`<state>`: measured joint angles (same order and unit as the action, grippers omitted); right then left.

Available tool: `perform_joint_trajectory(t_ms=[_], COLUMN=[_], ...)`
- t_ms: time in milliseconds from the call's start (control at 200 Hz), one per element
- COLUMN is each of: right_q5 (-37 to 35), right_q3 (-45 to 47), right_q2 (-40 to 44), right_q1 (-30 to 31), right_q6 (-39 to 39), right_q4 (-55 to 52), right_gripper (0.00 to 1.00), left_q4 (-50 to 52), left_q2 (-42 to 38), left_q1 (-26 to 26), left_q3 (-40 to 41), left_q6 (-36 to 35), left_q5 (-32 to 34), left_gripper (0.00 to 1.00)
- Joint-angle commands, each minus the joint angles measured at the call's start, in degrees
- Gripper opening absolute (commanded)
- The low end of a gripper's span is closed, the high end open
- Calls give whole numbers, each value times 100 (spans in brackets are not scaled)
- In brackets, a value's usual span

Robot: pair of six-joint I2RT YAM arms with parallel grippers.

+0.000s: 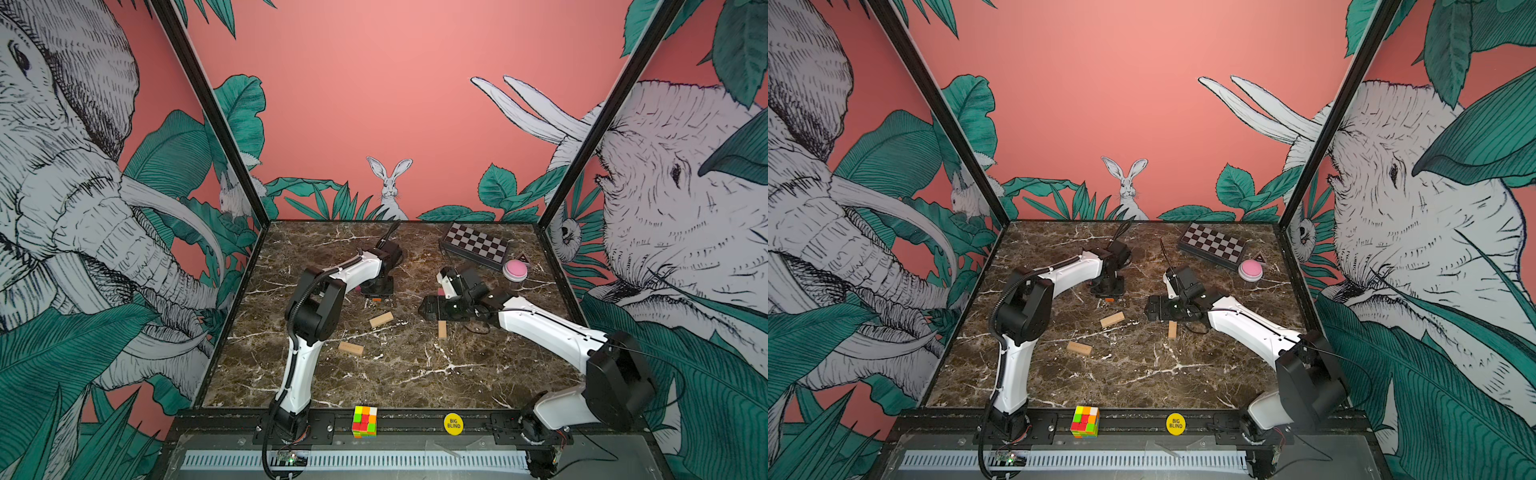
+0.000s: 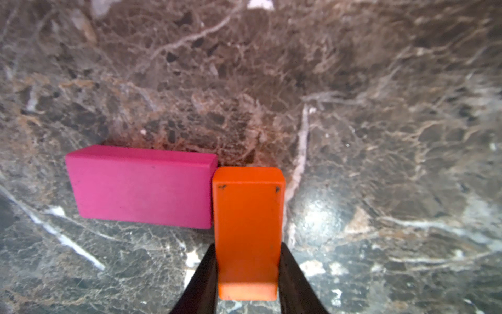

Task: Assemble the letter p with building blocks
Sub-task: Assemble the building block at the center of the board.

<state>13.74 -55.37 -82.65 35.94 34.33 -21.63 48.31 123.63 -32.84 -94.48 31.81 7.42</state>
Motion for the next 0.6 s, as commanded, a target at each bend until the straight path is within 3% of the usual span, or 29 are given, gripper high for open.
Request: perform_joint_trajectory(t_ms=[0,595], right_q5=[-7,11], right_q3=[106,116], right_q2=[-53,-49], right_q1=[-26,-27], right_q6=[39,46], right_q4=[114,139], right_gripper=[98,98], left_q4=[213,213], left_q2=[38,12], left_q1=[54,52], left_q3=[26,88], left_q6=[-22,-58], left_q5=[113,102], left_gripper=[34,35])
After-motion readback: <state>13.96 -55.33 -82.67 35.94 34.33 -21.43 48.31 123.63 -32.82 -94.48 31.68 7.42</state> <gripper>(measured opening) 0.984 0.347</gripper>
